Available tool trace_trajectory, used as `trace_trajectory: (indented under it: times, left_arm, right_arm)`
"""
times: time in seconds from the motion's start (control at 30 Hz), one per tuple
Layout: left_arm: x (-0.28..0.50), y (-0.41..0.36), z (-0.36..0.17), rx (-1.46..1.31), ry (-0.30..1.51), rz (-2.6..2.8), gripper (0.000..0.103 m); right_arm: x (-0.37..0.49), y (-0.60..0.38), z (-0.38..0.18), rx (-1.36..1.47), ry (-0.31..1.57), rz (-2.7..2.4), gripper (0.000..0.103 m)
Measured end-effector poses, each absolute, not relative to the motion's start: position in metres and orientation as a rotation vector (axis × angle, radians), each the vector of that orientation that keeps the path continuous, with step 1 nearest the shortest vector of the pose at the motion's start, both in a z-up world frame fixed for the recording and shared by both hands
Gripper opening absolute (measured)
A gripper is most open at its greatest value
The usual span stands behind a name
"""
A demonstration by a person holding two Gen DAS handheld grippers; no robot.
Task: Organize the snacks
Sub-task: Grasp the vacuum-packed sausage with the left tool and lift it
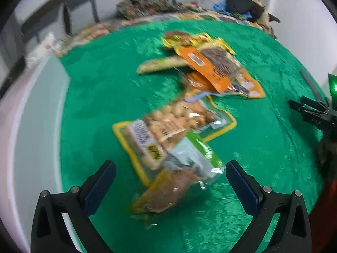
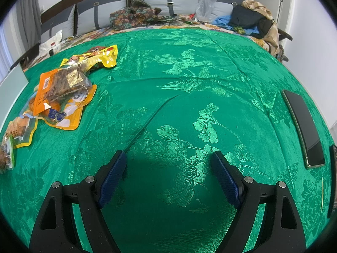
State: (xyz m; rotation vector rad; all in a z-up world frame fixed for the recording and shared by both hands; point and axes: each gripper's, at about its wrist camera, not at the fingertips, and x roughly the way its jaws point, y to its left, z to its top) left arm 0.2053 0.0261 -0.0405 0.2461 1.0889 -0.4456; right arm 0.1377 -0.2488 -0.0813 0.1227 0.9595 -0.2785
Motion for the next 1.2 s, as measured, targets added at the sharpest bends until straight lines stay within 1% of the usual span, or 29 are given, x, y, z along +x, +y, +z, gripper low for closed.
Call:
trace_trajectory:
  times: [0.17,0.43,0.53,0.77,0.83,0.87,0.93,0.97,1.0,1.17,1.2]
  left_arm:
    - [0.205,0.013,-0.061,0.282,1.165,-0.512,0.103]
    - [0.172,0.007,-0.054,0.212,1.261,-0.729,0.102]
    - [0.171,0.005,-0.051,0.251,1.241,-0.688,0.102]
    - [0.181,0.016,-0.064,0.229,1.222,-0.557,0.101]
    - [0.177,0.014,-0.066,0.260,1.227,-0.564,0.096]
    - [0.174,0.009,-0.068,0.288,1.226,-0.563,0.090]
    - [0.170,0.003,-0.071,0.345,1.218,-0.541,0.071]
    - [0.167,0.000,-0.072,0.366,1.211,-0.526,0.055]
    - [0.164,0.002,-0.070,0.358,1.198,-0.523,0.044]
    - [0.146,0.021,-0.062,0.224,1.179,-0.461,0.031]
    - [0.141,0.025,-0.061,0.193,1.173,-0.444,0.031]
  right_arm:
    - [0.138,-0.249,-0.081,0.123,0.960,-0.279,0.086]
    - [0.138,-0.249,-0.081,0.122,0.960,-0.279,0.086]
    - [0.138,-0.249,-0.081,0.122,0.960,-0.279,0.086]
    - [0.138,-0.249,-0.081,0.122,0.960,-0.280,0.086]
    - [0.138,-0.249,-0.081,0.122,0.960,-0.280,0.086]
    - [0.138,-0.249,-0.081,0.122,0.960,-0.280,0.086]
    - [0.138,-0.249,-0.081,0.122,0.960,-0.280,0.086]
    - [0.138,-0.249,-0.081,0.122,0.960,-0.280,0.086]
    - [0.138,-0.249,-0.081,0.122,0.960,-0.280,0.086]
    - [0.138,-0.249,-0.081,0.122,0.960,-0.280,0.086]
    - [0.138,-0.249,-0.081,0.122,0.960,-0.280,0.086]
